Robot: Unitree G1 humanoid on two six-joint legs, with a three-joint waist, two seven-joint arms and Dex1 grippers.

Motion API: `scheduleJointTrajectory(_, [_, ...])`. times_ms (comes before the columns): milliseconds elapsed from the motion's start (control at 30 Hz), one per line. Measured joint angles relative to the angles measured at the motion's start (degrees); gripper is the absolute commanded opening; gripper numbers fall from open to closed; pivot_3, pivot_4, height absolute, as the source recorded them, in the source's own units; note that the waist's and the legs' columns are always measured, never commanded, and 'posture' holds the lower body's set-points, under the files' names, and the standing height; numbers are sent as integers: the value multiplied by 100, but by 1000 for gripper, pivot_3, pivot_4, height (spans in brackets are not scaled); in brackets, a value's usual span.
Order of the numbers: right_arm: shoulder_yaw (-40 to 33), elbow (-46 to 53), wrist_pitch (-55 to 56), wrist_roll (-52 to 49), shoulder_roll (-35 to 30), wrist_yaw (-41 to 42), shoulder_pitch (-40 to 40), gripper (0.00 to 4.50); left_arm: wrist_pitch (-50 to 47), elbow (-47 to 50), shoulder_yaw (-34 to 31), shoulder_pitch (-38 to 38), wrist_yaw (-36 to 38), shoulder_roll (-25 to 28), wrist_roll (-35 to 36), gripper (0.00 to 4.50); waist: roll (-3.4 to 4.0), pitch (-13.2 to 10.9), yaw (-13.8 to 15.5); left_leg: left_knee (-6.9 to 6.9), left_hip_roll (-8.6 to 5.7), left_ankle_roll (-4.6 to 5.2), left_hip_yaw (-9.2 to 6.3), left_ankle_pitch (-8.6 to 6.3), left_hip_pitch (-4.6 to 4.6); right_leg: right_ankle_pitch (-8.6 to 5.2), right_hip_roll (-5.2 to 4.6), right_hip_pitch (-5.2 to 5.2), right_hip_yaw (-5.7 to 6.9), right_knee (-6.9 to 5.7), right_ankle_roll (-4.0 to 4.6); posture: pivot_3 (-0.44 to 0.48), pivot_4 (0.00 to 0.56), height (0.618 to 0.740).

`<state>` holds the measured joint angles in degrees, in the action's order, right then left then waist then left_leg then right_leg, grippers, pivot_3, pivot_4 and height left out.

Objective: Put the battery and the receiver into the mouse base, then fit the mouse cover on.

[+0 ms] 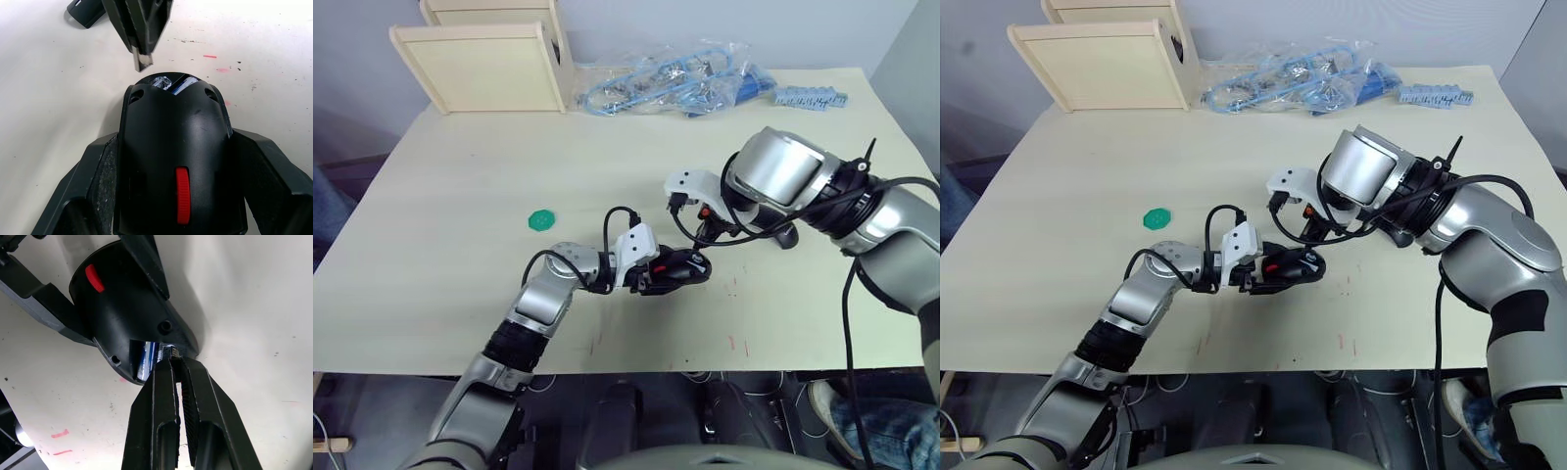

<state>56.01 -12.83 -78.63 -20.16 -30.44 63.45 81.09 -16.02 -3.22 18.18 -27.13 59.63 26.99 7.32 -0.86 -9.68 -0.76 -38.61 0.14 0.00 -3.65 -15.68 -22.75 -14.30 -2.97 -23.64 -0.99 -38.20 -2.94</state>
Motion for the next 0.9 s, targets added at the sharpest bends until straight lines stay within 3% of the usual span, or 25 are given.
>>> scheduleJointTrajectory(900, [31, -74, -99, 138, 136, -11, -220, 0, -47, 6, -14, 2, -59, -64, -37, 2917, 0, 0, 0, 0, -1, 0, -2, 0, 0, 0, -1, 0, 2, 0, 0, 0, 150, 740])
